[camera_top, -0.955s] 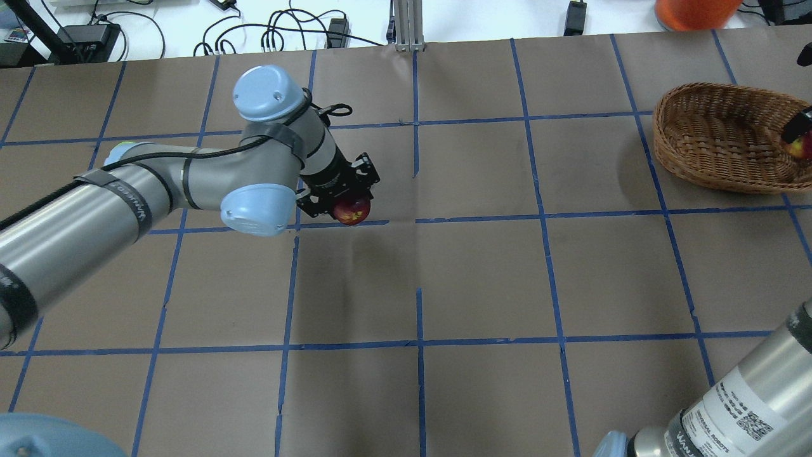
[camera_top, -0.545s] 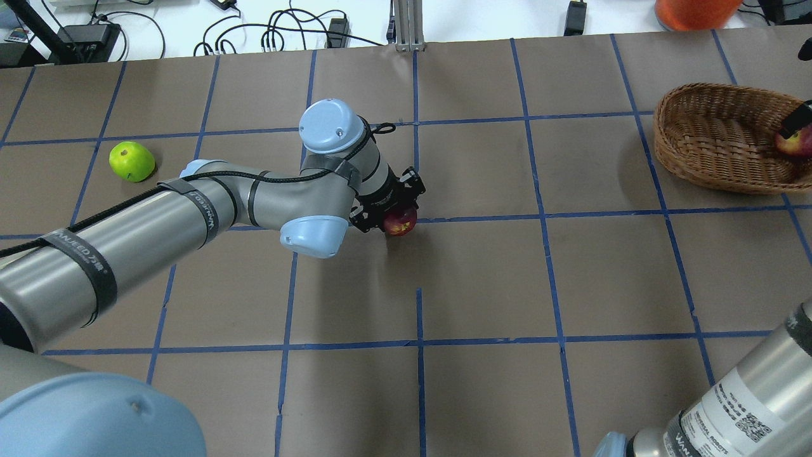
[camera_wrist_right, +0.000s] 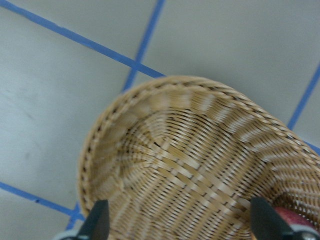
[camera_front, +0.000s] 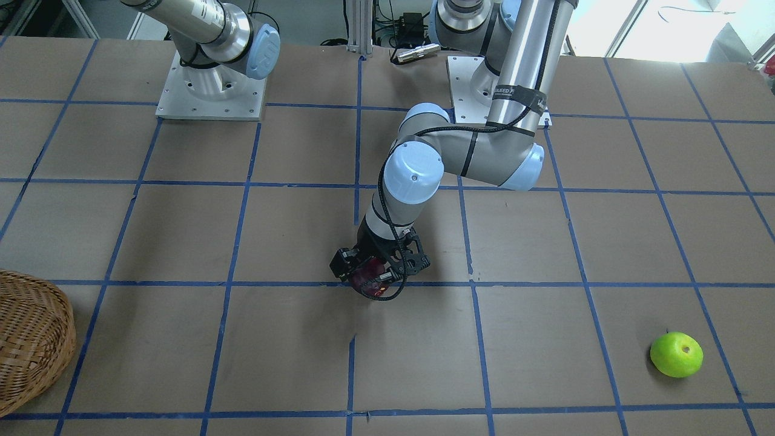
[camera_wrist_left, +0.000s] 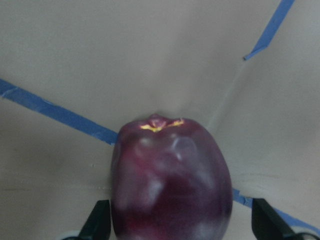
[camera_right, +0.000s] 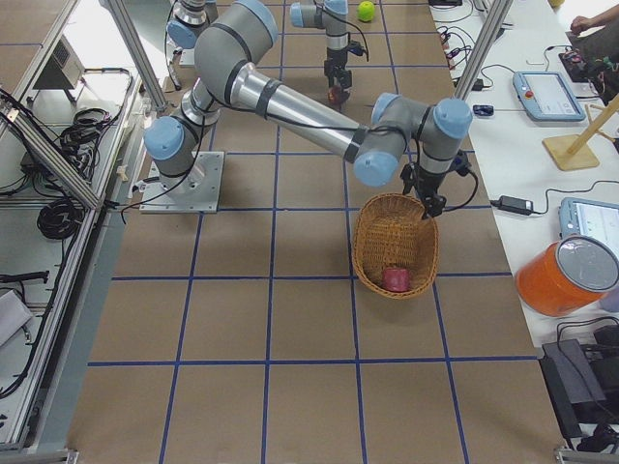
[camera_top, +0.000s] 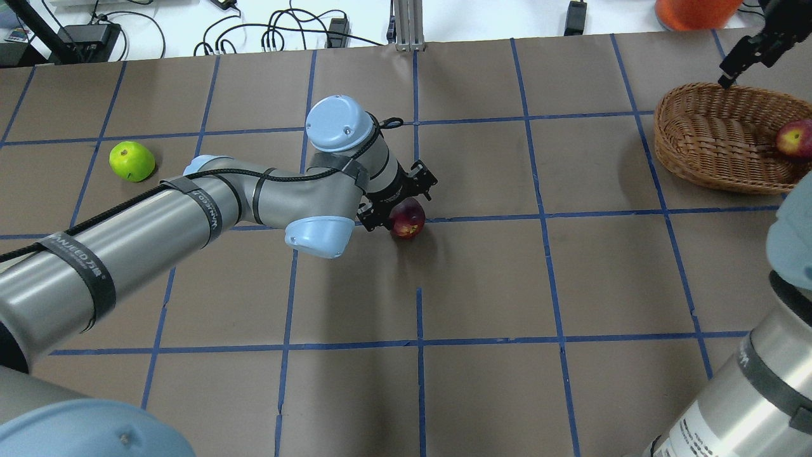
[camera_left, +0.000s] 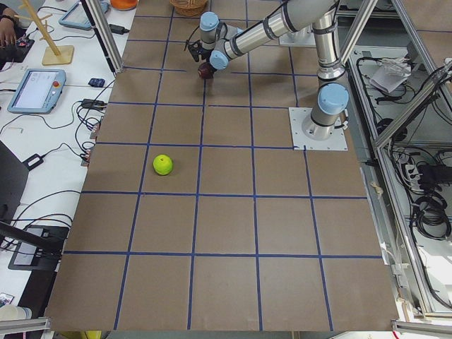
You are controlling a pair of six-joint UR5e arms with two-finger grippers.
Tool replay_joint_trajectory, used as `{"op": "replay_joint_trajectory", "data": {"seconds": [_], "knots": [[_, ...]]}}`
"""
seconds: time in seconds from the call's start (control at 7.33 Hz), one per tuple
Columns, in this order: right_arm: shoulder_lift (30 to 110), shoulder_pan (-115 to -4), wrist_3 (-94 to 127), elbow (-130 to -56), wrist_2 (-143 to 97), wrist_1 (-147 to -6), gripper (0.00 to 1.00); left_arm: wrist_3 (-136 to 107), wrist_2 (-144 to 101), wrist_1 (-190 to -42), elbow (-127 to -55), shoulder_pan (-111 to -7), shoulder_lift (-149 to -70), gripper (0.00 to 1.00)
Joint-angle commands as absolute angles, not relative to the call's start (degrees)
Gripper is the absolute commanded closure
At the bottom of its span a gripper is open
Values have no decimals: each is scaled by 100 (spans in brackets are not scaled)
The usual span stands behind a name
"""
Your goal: Put all apples into basket
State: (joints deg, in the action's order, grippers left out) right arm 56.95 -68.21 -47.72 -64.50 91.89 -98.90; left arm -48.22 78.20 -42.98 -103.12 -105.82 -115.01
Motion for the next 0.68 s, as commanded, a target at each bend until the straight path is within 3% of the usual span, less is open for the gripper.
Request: {"op": "replay_joint_trajectory", "data": {"seconds": [0.0,0.55], "knots": [[5871,-7784,-3705,-6582,9019,-9607,0,-4337,7866,-5146,-9942,-10118,-11015,0],[5827,-9934,-3630,-7398,8631,-9780,0,-406,8822,-6256,-9888,-8521,-10302,0]]}}
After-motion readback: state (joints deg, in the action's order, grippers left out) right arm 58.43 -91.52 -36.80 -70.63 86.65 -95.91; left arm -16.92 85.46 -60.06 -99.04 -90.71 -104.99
